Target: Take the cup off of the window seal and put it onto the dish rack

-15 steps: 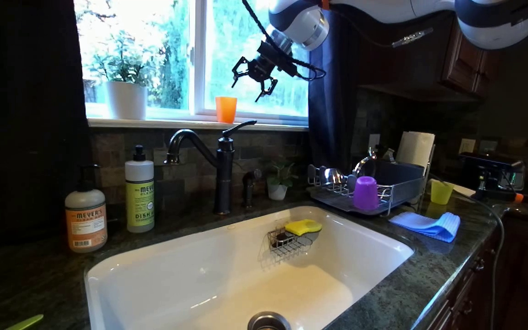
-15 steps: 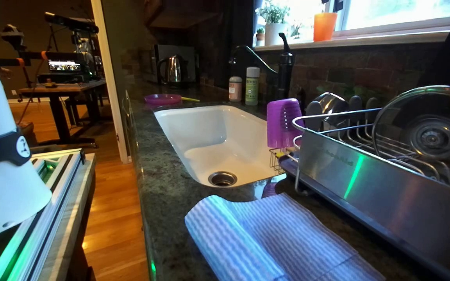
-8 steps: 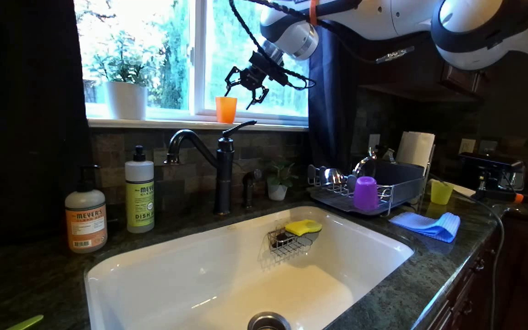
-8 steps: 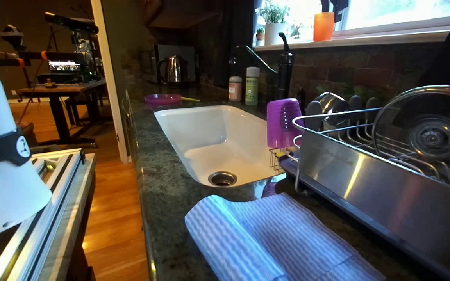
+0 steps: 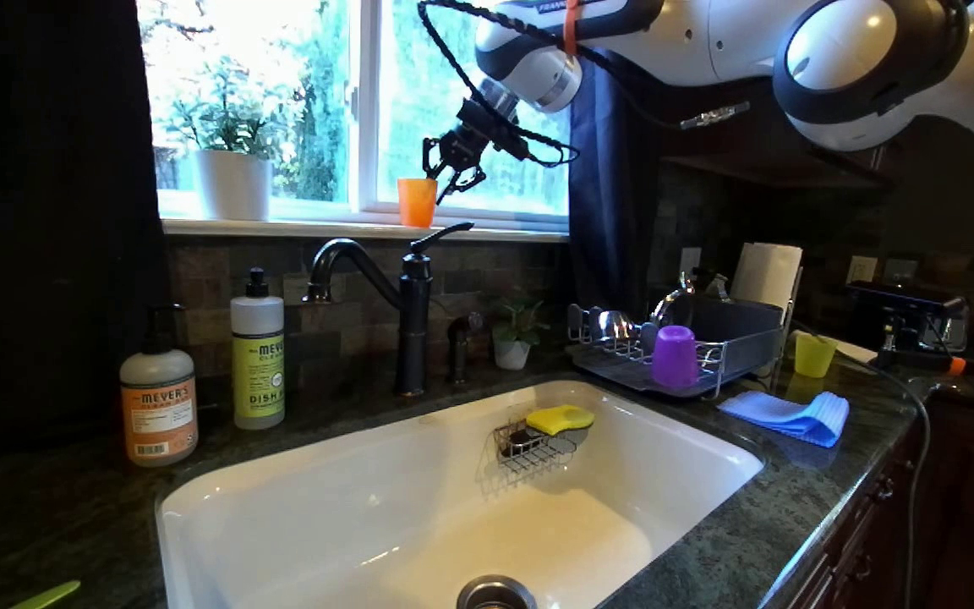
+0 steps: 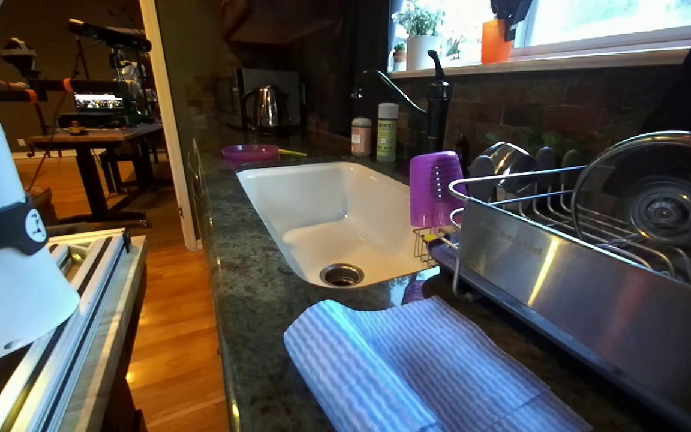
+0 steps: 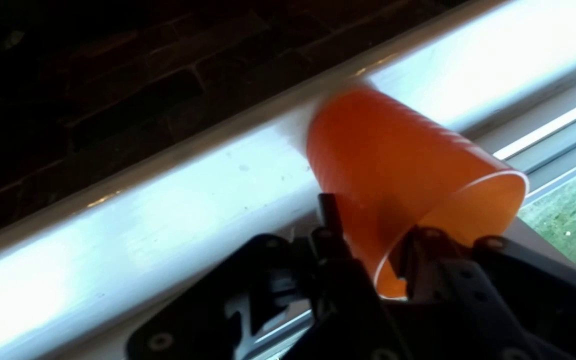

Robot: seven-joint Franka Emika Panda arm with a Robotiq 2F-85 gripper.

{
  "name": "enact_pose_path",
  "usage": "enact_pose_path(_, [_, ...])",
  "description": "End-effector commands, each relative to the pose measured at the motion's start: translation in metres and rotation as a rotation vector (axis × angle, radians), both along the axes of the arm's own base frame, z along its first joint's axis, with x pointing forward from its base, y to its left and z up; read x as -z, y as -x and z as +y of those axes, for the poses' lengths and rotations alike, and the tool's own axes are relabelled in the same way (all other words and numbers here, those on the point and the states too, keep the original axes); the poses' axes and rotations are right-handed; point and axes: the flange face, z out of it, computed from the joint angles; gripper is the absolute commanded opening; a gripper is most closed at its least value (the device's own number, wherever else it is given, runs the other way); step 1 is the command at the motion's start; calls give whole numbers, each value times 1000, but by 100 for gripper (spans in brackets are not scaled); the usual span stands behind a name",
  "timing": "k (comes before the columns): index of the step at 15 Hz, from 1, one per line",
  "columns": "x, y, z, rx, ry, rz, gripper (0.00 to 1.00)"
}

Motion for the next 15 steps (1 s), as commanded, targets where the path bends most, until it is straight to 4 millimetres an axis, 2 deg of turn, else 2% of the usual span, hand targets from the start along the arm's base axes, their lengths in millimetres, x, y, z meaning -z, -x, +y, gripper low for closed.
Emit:
enact_pose_path(1, [-7, 4, 1, 9, 53, 56, 1])
enact_pose_path(4, [-6, 11, -1, 15, 97, 118, 0])
enact_pose_path(7, [-18, 27, -2, 42, 132, 166, 1])
enact_pose_path(11, [-31, 54, -8, 244, 122, 208, 1])
enact_pose_path(15, [-22, 76, -16, 445, 79, 265, 1])
